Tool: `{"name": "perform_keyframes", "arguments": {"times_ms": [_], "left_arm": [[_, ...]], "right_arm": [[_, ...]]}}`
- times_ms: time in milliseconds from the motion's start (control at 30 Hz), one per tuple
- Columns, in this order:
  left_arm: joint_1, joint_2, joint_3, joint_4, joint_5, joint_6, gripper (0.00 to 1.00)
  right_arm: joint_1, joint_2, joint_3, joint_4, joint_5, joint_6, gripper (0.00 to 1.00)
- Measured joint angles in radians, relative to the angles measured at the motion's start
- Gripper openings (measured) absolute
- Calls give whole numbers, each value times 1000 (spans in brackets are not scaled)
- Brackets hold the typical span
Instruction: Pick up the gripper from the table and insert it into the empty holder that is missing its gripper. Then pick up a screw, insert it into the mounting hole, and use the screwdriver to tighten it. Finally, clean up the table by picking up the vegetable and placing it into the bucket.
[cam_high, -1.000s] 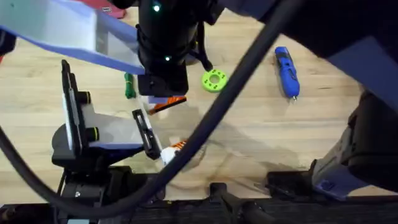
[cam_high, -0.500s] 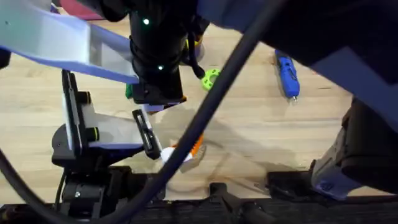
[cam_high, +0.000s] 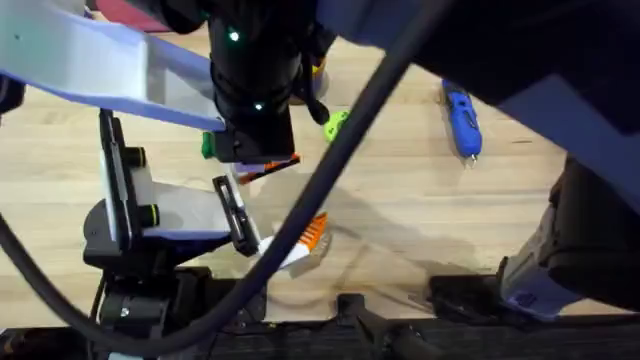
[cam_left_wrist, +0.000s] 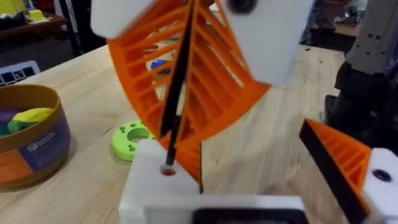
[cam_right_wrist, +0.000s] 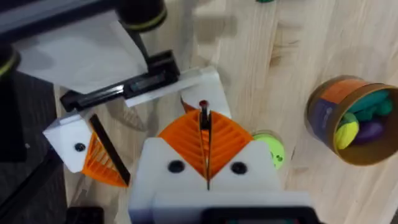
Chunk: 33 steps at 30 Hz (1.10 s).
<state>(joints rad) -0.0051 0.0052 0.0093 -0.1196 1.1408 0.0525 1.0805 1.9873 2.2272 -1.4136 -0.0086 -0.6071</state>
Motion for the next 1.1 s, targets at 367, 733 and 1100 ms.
{"name": "perform_keyframes", "arguments": {"times_ms": [367,733,1100], "left_arm": [[0,0,0,0,0,0,986],[0,0,0,0,0,-1,985],[0,0,0,0,0,-6,986]], "right_arm": [[0,2,0,0,5,0,6],[0,31,0,0,8,1,6],[1,36,1,3,8,5,6]]}}
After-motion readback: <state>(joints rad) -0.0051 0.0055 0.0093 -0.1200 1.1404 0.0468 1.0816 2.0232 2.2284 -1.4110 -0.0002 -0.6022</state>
